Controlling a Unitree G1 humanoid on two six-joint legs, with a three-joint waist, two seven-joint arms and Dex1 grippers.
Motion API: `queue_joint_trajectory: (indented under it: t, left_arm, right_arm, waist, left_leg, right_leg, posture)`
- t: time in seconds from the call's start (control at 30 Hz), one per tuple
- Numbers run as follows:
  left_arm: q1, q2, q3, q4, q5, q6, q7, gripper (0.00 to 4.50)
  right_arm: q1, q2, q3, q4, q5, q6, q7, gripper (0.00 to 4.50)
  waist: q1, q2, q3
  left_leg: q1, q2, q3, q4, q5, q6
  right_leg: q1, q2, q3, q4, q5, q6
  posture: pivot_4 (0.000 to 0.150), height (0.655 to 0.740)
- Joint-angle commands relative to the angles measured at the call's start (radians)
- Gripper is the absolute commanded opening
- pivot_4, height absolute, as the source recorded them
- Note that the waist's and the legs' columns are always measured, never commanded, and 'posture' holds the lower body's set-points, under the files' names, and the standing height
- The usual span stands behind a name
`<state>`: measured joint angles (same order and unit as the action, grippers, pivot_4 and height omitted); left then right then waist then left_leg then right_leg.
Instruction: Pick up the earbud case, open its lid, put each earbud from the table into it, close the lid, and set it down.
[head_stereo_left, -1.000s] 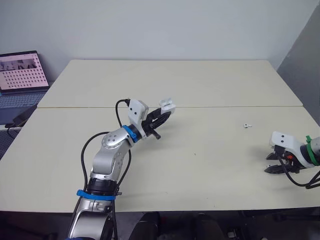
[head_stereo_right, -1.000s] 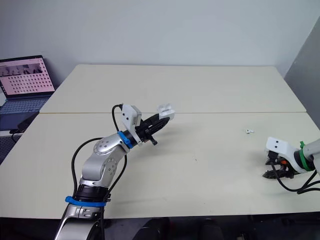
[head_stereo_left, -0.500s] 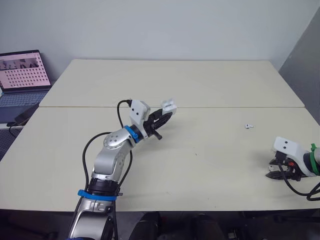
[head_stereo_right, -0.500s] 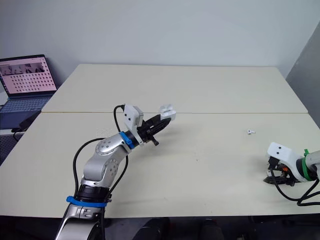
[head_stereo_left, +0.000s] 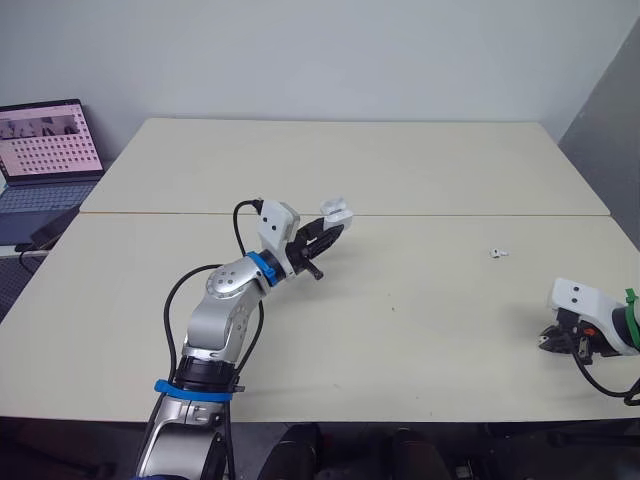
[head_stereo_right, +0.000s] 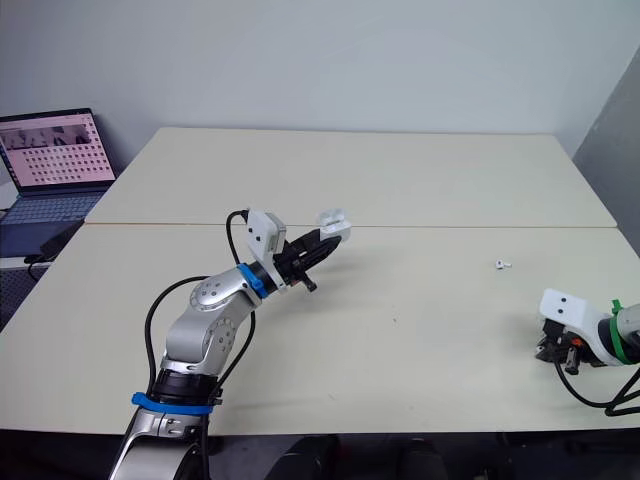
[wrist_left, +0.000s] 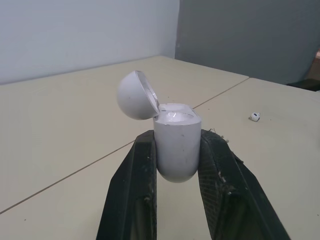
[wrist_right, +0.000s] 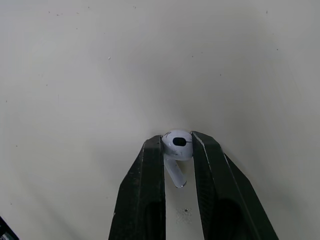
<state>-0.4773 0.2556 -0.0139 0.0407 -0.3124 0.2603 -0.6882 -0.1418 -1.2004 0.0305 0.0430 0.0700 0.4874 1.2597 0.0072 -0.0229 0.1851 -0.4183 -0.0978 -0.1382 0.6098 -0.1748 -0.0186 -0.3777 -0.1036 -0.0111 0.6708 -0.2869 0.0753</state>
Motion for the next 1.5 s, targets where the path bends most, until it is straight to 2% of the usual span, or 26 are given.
queue_joint_trajectory:
  t: [0.03, 0.13, 0.2, 0.27, 0.37, 0.47, 0.63, 0.73, 1.17, 1.5]
  left_arm:
    - [-0.003, 0.01, 0.004, -0.036, -0.009, -0.025, -0.01, 0.74]
    - [-0.002, -0.004, 0.012, -0.038, -0.026, -0.063, -0.018, 0.74]
    - [-0.003, -0.028, 0.014, -0.031, -0.029, -0.105, -0.018, 0.74]
    - [-0.004, -0.052, 0.013, -0.013, -0.025, -0.133, -0.014, 0.74]
    - [-0.018, -0.096, 0.006, 0.01, -0.02, -0.159, 0.005, 0.74]
    - [-0.043, -0.135, -0.002, 0.02, -0.018, -0.162, 0.028, 0.74]
    - [-0.083, -0.179, -0.006, 0.045, -0.01, -0.175, 0.053, 0.74]
    - [-0.102, -0.193, -0.005, 0.06, -0.008, -0.182, 0.063, 0.74]
    - [-0.125, -0.193, -0.016, 0.049, -0.021, -0.182, 0.046, 0.74]
    - [-0.133, -0.183, -0.012, 0.045, -0.022, -0.179, 0.039, 0.74]
  right_arm:
    - [-0.056, 0.043, -0.014, -0.048, 0.054, -0.038, 0.017, 0.41]
    - [-0.209, 0.171, -0.077, -0.157, 0.221, 0.116, -0.022, 0.41]
    - [-0.354, 0.313, -0.152, -0.232, 0.376, 0.333, -0.144, 0.41]
    - [-0.448, 0.434, -0.21, -0.299, 0.477, 0.462, -0.262, 0.41]
    - [-0.574, 0.703, -0.323, -0.396, 0.607, 0.623, -0.548, 0.41]
    - [-0.616, 0.935, -0.387, -0.472, 0.666, 0.672, -0.784, 0.41]
    - [-0.577, 1.135, -0.339, -0.531, 0.646, 0.599, -0.995, 0.41]
    - [-0.549, 1.17, -0.289, -0.538, 0.621, 0.543, -1.036, 0.41]
    - [-0.502, 1.147, -0.129, -0.432, 0.476, 0.297, -1.048, 0.41]
    - [-0.476, 1.126, -0.097, -0.397, 0.457, 0.25, -1.033, 0.41]
  waist:
    - [-0.003, 0.0, 0.0]
    - [-0.02, 0.0, 0.0]
    - [-0.03, 0.0, 0.001]
    - [-0.027, 0.0, 0.001]
    - [-0.015, -0.001, 0.001]
    - [-0.002, 0.0, 0.0]
    - [-0.001, 0.0, 0.0]
    - [-0.01, 0.0, 0.0]
    - [-0.039, 0.001, 0.0]
    - [-0.038, 0.001, 0.0]
  left_leg:
    - [0.0, 0.001, 0.0, 0.0, 0.0, 0.0]
    - [0.0, 0.003, 0.003, 0.0, 0.0, 0.0]
    - [0.0, 0.006, 0.003, -0.001, -0.001, -0.001]
    - [-0.001, 0.006, 0.001, -0.001, -0.001, -0.002]
    - [-0.004, 0.005, -0.002, 0.0, -0.001, -0.002]
    - [-0.008, 0.003, -0.005, 0.0, -0.001, -0.003]
    - [-0.011, 0.001, -0.007, 0.001, 0.0, -0.005]
    - [-0.01, 0.001, -0.007, 0.0, 0.0, -0.004]
    - [-0.007, 0.006, -0.007, 0.0, 0.001, -0.005]
    - [-0.007, 0.006, -0.007, 0.0, 0.001, -0.005]
  right_leg:
    - [0.0, 0.001, 0.0, 0.0, 0.0, 0.0]
    - [-0.002, 0.002, 0.002, 0.001, 0.001, -0.001]
    - [-0.003, 0.002, 0.003, 0.002, 0.001, -0.002]
    - [-0.005, 0.003, 0.002, 0.003, 0.002, -0.003]
    - [-0.006, 0.005, 0.001, 0.002, 0.004, -0.007]
    - [-0.011, 0.005, 0.001, 0.004, 0.004, -0.008]
    - [-0.013, 0.005, 0.0, 0.004, 0.005, -0.008]
    - [-0.014, 0.006, 0.0, 0.008, 0.005, -0.008]
    - [-0.013, 0.012, 0.001, 0.009, 0.006, -0.01]
    - [-0.013, 0.012, 0.001, 0.009, 0.006, -0.01]
  posture:
    - [0.15, 0.74]
    - [0.15, 0.74]
    - [0.15, 0.74]
    - [0.15, 0.74]
    - [0.15, 0.74]
    - [0.15, 0.74]
    - [0.15, 0.74]
    - [0.15, 0.74]
    - [0.15, 0.74]
    - [0.15, 0.74]
